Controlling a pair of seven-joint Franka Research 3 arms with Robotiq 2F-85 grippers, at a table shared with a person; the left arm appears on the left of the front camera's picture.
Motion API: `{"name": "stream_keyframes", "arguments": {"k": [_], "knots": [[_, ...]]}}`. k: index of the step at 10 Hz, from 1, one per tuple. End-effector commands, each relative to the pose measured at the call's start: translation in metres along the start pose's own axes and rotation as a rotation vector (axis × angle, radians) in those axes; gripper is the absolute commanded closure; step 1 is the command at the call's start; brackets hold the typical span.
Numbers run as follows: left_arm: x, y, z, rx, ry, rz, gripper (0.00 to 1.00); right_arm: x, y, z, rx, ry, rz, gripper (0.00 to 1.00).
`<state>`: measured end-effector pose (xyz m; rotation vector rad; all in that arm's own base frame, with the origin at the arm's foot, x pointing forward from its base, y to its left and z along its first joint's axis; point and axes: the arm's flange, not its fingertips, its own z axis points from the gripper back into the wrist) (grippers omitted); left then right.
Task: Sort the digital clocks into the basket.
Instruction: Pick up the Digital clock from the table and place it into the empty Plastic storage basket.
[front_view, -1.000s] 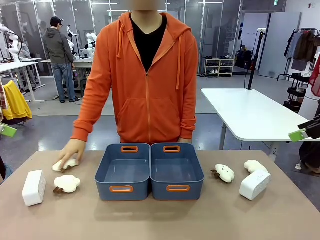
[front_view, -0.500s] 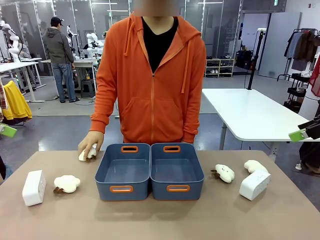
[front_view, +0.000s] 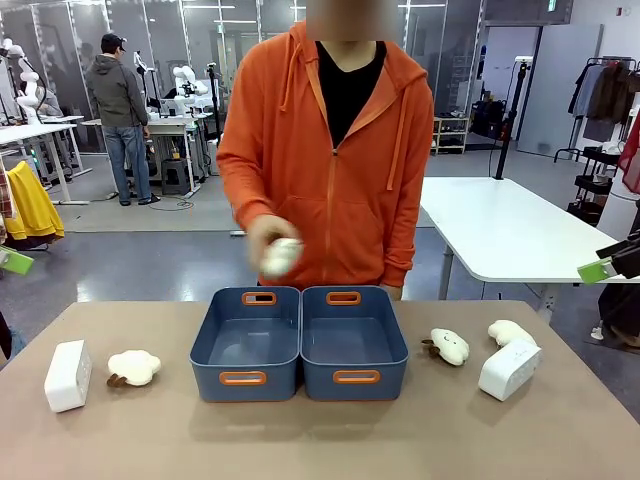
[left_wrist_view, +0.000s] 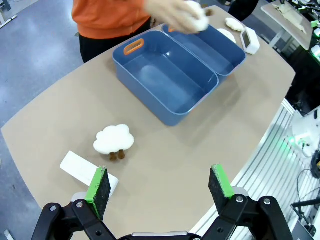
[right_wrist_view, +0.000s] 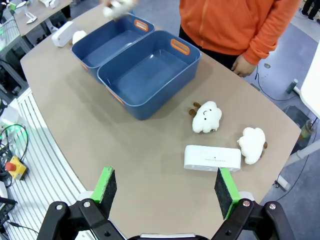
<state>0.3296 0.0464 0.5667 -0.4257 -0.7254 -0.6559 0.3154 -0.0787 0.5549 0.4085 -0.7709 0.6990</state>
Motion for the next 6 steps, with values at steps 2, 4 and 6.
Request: {"name": "stream_keyframes", "arguments": {"k": [2,4,6], "knots": [[0.0012,0.0018,0.0012,-0.012,0.008,-0.019,0.0,-0.0009,-0.0012,-0.0001,0.011,-0.007,0.017,0.0],[0.0012,0.0018,0.0012,-0.012,0.008,-0.019,0.0,0.0,0.0,0.0,0.0,0.0,0.0,0.0],[0.0012,0.0018,0.0012,-0.012,0.008,-0.019,0.0,0.0073,0.0003,-0.0056,0.015,0.105,0.344,0.0]]}}
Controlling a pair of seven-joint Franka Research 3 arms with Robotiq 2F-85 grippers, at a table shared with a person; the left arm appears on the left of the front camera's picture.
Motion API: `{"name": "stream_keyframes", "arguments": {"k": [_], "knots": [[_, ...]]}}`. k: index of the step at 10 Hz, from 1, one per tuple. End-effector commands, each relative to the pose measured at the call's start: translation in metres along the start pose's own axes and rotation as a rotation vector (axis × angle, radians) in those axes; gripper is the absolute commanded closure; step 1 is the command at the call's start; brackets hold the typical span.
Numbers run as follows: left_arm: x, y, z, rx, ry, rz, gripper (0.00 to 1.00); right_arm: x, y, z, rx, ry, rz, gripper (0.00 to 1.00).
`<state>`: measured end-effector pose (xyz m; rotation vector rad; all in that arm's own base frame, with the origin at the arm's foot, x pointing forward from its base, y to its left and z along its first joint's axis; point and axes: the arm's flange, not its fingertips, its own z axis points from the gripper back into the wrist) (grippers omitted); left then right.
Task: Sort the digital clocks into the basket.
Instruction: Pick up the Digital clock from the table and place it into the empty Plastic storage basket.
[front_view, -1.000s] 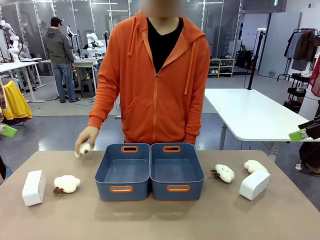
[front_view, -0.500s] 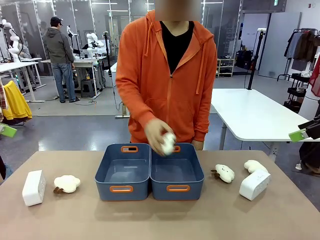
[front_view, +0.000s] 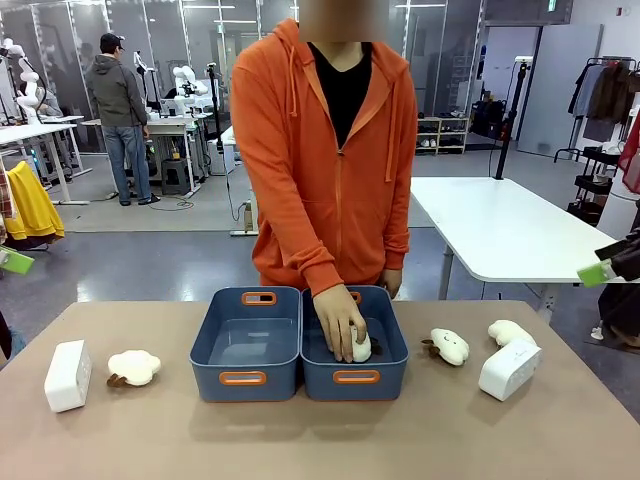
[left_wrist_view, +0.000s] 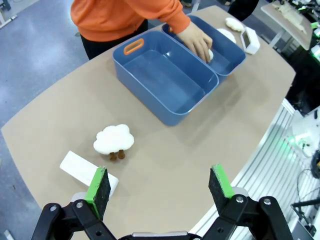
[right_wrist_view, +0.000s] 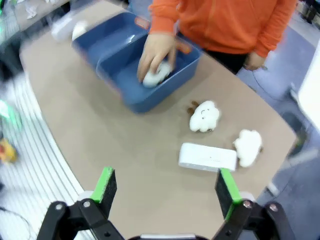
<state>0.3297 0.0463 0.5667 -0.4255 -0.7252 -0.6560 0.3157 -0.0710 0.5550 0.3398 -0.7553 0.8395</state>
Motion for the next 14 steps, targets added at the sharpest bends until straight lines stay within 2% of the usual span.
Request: {"name": "stream_keyframes", "arguments": {"k": [1,2,3,5,9,14], "knots": [[0.001,0.002,0.001,-0.012,0.008,-0.019,0.0,0.01,-0.018,-0.014,-0.024,0.145,0.528,0.0],[0.001,0.002,0.001,-0.012,0.008,-0.019,0.0,0.019,-0.032,-0.032,0.02,0.251,0.754,0.0],[0.001,0.002,0.001,-0.012,0.008,-0.019,0.0,0.031,-0.039,-0.066,0.037,0.315,0.891,0.0],[0.001,0.002,0.001,-0.012,0.008,-0.019,0.0,0.038,-0.034,-0.132,0.087,0.446,1.024,0.0],[0.001,0.002,0.001,-0.012,0.008,-0.019,0.0,0.032,-0.055,-0.198,0.146,0.573,1.073,0.0],[0.001,0.002,0.001,-0.012,0.008,-0.019,0.0,-0.008,-0.092,-0.246,0.318,0.623,1.072,0.0]]}}
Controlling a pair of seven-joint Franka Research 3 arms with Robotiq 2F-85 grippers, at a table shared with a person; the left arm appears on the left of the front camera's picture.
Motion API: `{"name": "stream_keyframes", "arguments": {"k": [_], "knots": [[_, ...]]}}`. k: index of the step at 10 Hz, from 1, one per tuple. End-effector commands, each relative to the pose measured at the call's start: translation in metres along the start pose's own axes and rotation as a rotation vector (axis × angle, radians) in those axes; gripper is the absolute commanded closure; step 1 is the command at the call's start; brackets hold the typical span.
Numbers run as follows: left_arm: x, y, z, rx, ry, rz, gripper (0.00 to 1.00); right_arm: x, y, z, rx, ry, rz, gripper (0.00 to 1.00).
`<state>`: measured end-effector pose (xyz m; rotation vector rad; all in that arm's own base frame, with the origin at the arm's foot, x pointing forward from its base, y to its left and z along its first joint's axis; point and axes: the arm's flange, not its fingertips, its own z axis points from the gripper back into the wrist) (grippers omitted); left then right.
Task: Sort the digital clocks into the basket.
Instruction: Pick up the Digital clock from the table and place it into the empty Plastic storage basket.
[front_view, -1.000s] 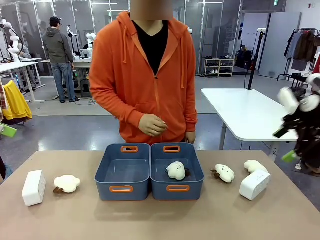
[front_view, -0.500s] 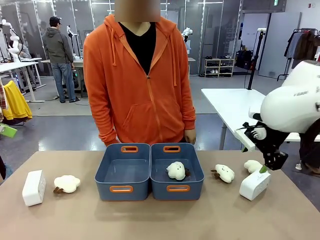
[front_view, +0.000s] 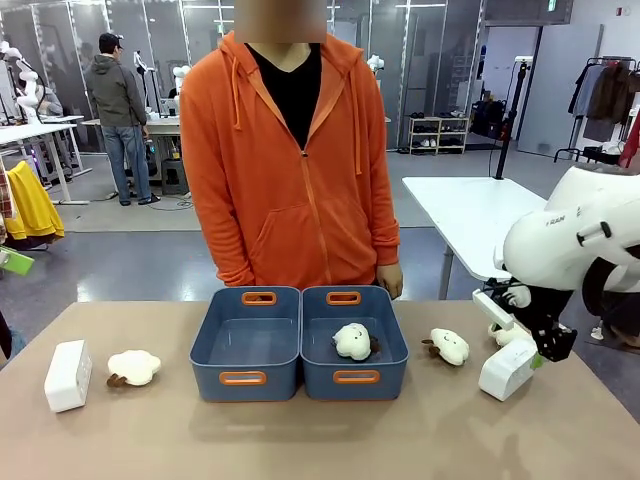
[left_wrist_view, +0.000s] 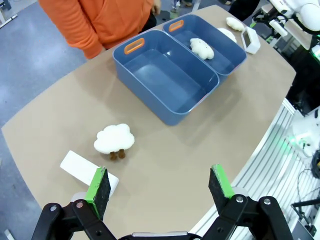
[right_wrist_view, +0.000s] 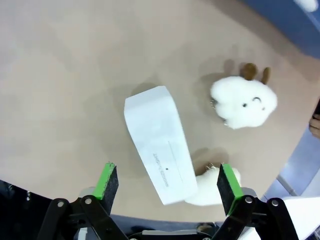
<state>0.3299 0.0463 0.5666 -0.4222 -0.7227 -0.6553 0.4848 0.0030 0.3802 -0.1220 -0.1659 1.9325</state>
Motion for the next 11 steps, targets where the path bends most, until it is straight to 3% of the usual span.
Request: {"name": "stream_keyframes", "arguments": {"k": [1,5,6,7,8,9,11], "knots": [[0.001,0.002,0.001,-0.015,0.004,-0.019,0.0,-0.009,-0.013,-0.016,0.019,0.01,0.044,0.0],[0.001,0.002,0.001,-0.015,0.004,-0.019,0.0,-0.016,-0.026,-0.059,0.087,-0.03,0.032,0.0],[0.001,0.002,0.001,-0.015,0.004,-0.019,0.0,-0.016,-0.025,-0.066,0.12,-0.048,0.022,0.07],[0.001,0.002,0.001,-0.015,0.004,-0.019,0.0,-0.017,-0.025,-0.068,0.133,-0.056,0.018,0.59],[0.001,0.002,0.001,-0.015,0.004,-0.019,0.0,-0.019,-0.027,-0.065,0.124,-0.081,-0.001,0.66],[0.001,0.002,0.001,-0.015,0.004,-0.019,0.0,-0.02,-0.025,-0.063,0.12,-0.08,-0.011,1.0],[0.001,0.002,0.001,-0.015,0.004,-0.019,0.0,-0.025,-0.013,-0.049,0.13,-0.104,-0.046,1.0]]}}
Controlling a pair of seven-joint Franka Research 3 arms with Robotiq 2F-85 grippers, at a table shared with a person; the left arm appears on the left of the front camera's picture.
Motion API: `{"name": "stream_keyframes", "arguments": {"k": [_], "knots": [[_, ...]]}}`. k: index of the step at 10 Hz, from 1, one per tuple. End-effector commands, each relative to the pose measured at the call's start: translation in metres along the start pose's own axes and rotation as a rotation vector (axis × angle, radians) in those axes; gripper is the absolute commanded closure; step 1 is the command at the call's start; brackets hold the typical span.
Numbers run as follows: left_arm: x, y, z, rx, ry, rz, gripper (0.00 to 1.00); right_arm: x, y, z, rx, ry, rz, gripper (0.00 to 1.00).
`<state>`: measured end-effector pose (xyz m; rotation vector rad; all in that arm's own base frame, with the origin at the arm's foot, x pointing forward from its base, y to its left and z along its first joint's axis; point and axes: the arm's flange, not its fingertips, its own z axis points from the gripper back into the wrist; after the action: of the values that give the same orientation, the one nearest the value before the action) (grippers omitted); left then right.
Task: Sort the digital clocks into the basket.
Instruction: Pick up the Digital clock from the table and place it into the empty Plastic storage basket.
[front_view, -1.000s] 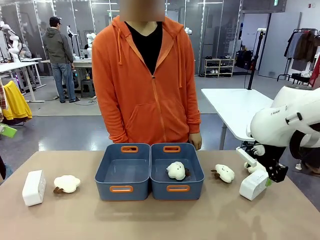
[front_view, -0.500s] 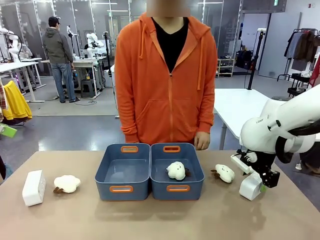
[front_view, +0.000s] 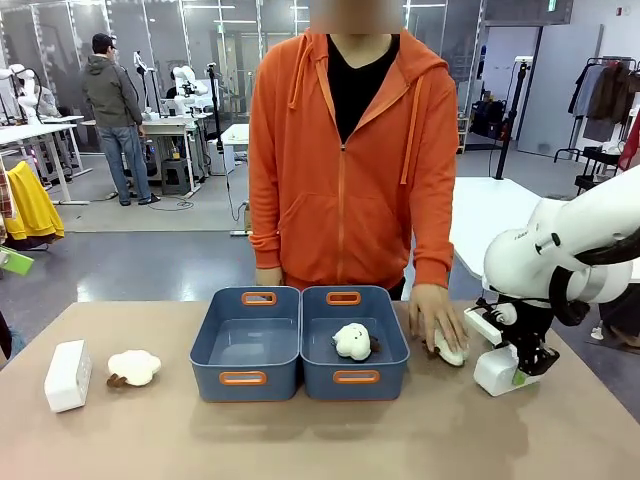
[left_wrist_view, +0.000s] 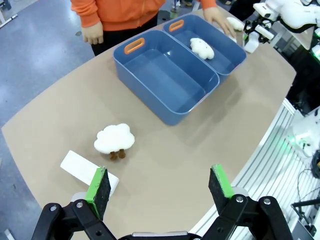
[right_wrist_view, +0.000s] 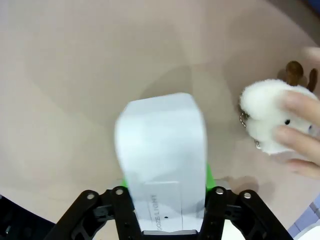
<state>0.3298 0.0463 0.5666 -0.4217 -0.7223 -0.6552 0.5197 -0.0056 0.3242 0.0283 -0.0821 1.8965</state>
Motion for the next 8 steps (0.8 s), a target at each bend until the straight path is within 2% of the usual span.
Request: {"name": "stream_keyframes", "arguments": {"k": [1,2,3,5,6,8], "knots": [[0.001,0.002,0.001,-0.015,0.004,-0.02,0.0,-0.016,0.016,0.03,-0.032,-0.13,-0.06,0.84],[0.001,0.002,0.001,-0.015,0.004,-0.02,0.0,-0.032,0.027,0.046,-0.054,-0.201,-0.114,0.95],[0.001,0.002,0.001,-0.015,0.004,-0.02,0.0,-0.052,0.059,0.075,-0.072,-0.244,-0.142,1.0],[0.001,0.002,0.001,-0.015,0.004,-0.02,0.0,-0.119,0.165,0.139,-0.217,-0.45,-0.29,1.0],[0.001,0.002,0.001,-0.015,0.004,-0.02,0.0,-0.13,0.204,0.146,-0.296,-0.48,-0.34,1.0],[0.001,0.002,0.001,-0.015,0.004,-0.02,0.0,-0.134,0.23,0.152,-0.412,-0.531,-0.372,1.0]]}}
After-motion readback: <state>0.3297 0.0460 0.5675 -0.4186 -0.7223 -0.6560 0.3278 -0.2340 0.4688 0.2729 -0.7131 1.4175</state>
